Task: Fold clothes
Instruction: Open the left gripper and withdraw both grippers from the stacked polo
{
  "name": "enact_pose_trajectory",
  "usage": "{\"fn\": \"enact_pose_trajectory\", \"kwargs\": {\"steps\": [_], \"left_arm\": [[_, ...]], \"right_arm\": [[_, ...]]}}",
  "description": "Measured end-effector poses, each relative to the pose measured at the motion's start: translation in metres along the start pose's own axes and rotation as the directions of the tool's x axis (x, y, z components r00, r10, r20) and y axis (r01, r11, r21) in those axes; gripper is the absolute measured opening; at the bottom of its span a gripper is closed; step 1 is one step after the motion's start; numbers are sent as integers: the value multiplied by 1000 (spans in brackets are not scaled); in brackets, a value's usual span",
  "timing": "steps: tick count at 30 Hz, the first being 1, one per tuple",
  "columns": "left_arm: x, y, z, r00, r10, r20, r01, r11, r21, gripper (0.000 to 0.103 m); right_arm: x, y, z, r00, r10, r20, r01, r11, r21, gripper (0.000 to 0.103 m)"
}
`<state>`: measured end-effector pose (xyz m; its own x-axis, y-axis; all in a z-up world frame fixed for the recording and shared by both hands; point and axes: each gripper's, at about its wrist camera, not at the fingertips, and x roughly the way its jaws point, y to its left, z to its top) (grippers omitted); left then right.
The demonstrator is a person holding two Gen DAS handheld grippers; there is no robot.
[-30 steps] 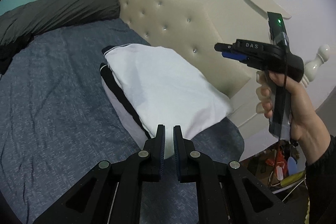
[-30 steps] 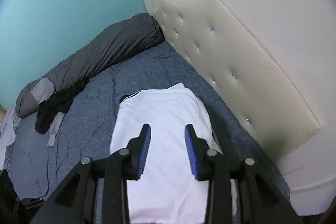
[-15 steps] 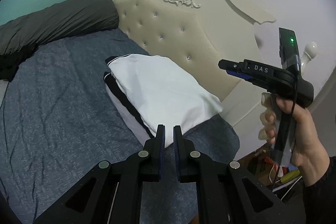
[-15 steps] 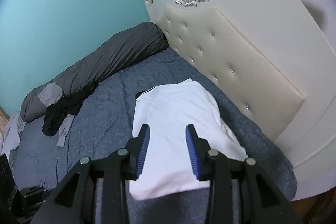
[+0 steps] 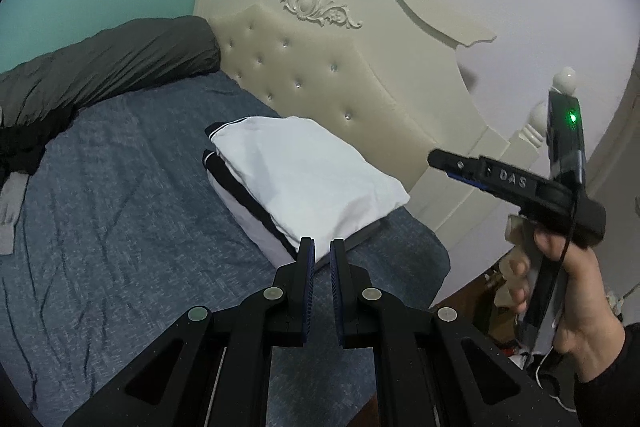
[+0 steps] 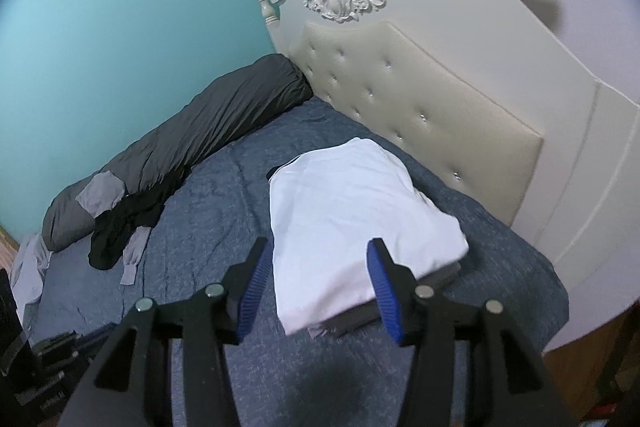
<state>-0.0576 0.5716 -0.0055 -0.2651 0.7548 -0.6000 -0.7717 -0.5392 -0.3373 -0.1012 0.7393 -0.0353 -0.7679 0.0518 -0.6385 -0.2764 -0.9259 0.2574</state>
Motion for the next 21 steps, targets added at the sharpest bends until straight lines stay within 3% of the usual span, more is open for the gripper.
{"fn": "enact_pose_trajectory", "kwargs": {"steps": [3,21], "left_arm": [[-12,-5,-3,1000,-5,4,5,1000,13,8],[-72,-26,-41,999,18,33,-20,999,49,9]], "right_arm": [[-15,4,-10,1000,-18,12,18,1000,0,56],[-101,35,-74,993,-46,111,49,998,-30,62]]}}
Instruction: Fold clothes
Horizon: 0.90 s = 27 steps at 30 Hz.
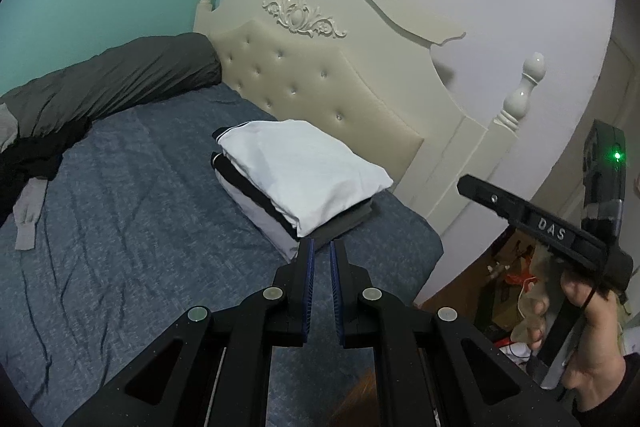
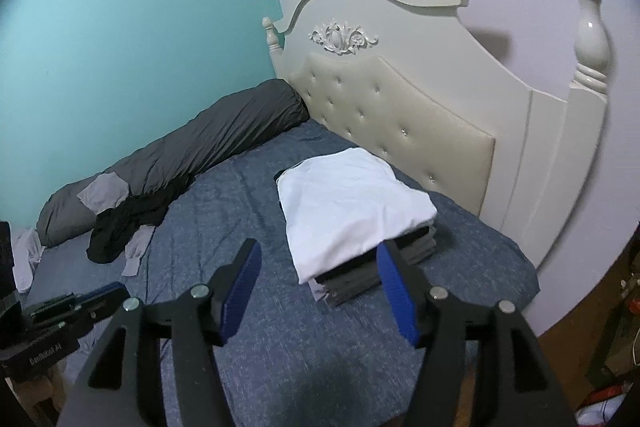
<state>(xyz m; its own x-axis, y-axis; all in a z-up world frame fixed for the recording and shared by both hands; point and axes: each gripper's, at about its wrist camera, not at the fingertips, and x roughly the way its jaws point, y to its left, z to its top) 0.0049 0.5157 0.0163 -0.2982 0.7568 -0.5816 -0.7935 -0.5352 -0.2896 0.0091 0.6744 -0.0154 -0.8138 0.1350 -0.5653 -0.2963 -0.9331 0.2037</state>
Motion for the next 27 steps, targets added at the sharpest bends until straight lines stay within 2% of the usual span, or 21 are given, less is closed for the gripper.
{"fn": "enact_pose_trajectory", "kwargs": {"steps": [4,6,12,14,18,27], "left_arm": [[-13,-4,-6,1000,-4,14,4,1000,8,9],[-19,-6,-9,1000,-6,18,5,1000,14,9],[-35,-7,-21,1000,-6,26,6,1000,22,9],[-39,-8,-26,1000,-9,24,9,1000,24,9],[-49,-9,-34,1000,-14,23,13,999,31,17],[-73,-14,-49,999,1,40,-3,998,58,24]], "right_arm": [[-16,1,-12,1000,-5,6,5,1000,8,63],[-24,2,-18,1000,-9,12,9,1000,8,69],[-51,9,-35,999,-27,29,28,1000,-13,70],[-59,12,-41,999,-33,39,33,999,-20,73],[-71,16,-52,999,-27,38,28,999,-21,77],[-89,31,-75,1000,-7,27,8,999,-36,83]]}}
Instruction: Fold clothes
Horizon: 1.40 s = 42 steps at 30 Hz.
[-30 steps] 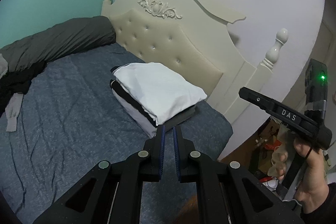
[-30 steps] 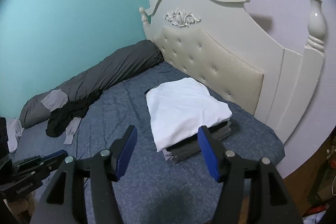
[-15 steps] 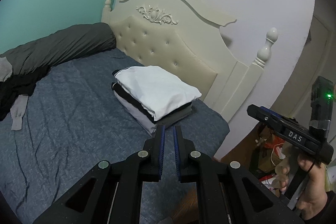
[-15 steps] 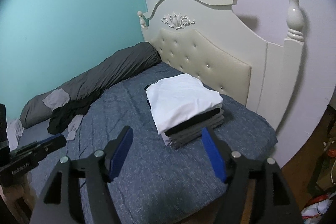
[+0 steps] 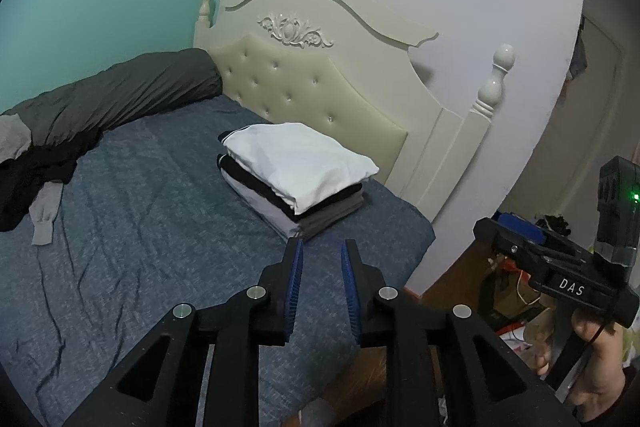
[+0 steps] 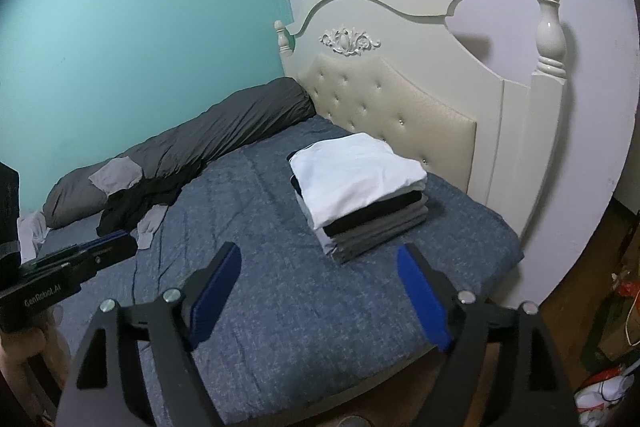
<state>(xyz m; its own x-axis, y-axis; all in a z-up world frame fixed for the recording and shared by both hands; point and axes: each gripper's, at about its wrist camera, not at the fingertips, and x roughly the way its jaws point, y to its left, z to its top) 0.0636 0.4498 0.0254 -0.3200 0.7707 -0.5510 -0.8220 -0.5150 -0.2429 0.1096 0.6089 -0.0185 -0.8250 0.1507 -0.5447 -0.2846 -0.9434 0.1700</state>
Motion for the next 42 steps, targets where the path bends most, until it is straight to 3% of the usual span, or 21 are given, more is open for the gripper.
{"fn": "enact_pose_trajectory", "kwargs": {"steps": [10,14,19,23,29,31,33,35,42], "left_arm": [[-20,-7,-12,1000,9,19,-10,999,31,34],[-25,-8,-17,1000,11,26,-12,999,35,43],[-31,-8,-24,999,18,46,-20,999,33,46],[-35,-7,-29,999,17,49,-19,999,34,58],[-39,-7,-37,998,19,52,-21,999,40,62],[-40,-7,-39,999,19,48,-21,999,45,67],[-43,-8,-42,999,20,51,-22,999,50,80],[-46,-8,-45,998,26,62,-29,998,54,87],[-51,-5,-51,997,37,65,-40,998,40,103]], "right_arm": [[-17,9,-18,1000,10,-1,-10,1000,-19,89],[-25,11,-23,1000,24,9,-24,1000,-3,97],[-33,15,-29,999,24,23,-24,1000,0,99],[-36,14,-36,1000,21,23,-21,1000,17,102],[-40,12,-44,999,-1,33,0,1000,23,103],[-42,13,-48,999,-3,34,2,1000,30,103],[-44,14,-52,999,-6,33,4,999,32,103],[-45,15,-55,999,-8,31,7,999,34,103],[-50,18,-65,999,-17,33,16,999,32,103]]}}
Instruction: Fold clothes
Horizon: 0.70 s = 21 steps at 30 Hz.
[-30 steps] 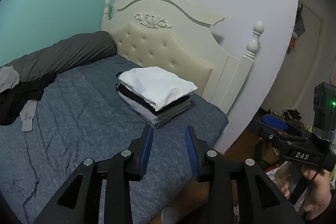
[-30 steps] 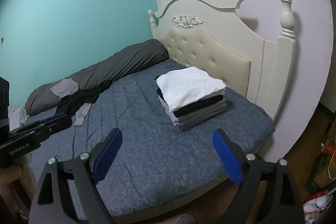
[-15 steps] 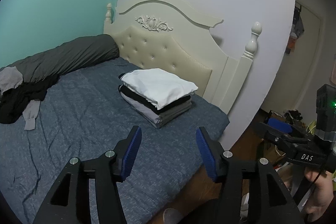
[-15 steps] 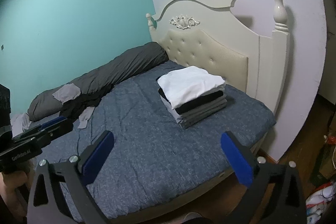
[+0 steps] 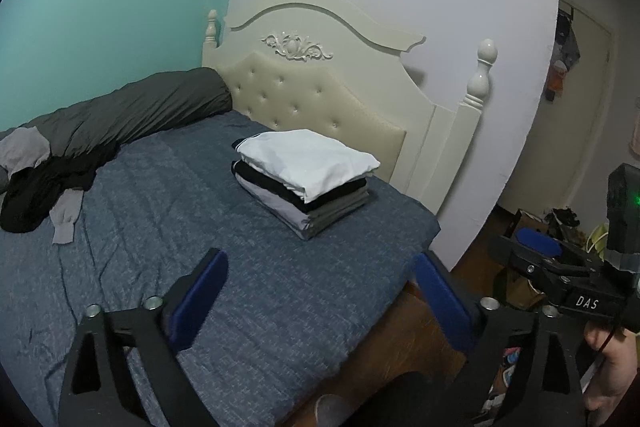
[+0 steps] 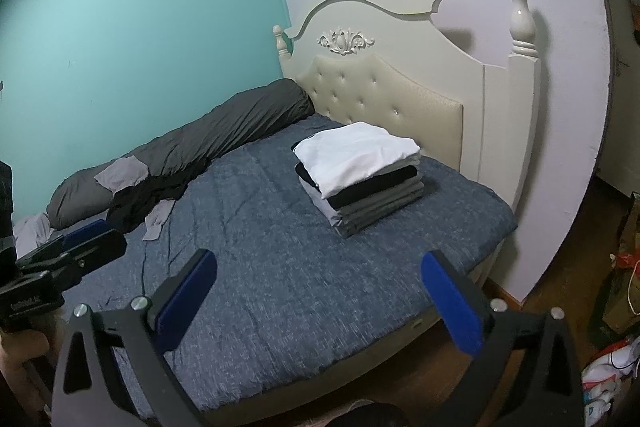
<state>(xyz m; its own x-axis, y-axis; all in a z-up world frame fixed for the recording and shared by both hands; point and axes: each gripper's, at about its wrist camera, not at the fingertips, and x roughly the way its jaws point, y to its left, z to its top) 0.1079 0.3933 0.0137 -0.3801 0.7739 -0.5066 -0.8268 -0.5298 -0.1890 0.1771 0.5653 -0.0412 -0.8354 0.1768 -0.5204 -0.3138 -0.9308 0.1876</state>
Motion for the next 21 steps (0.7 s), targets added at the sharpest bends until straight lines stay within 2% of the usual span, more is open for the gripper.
{"fn": "enact_pose_trajectory", "kwargs": {"steps": [21], "left_arm": [[4,7,-13,1000,-1,-29,0,1000,-14,103]], "right_arm": [[-10,-3,-20,1000,-28,5,28,999,33,103]]}}
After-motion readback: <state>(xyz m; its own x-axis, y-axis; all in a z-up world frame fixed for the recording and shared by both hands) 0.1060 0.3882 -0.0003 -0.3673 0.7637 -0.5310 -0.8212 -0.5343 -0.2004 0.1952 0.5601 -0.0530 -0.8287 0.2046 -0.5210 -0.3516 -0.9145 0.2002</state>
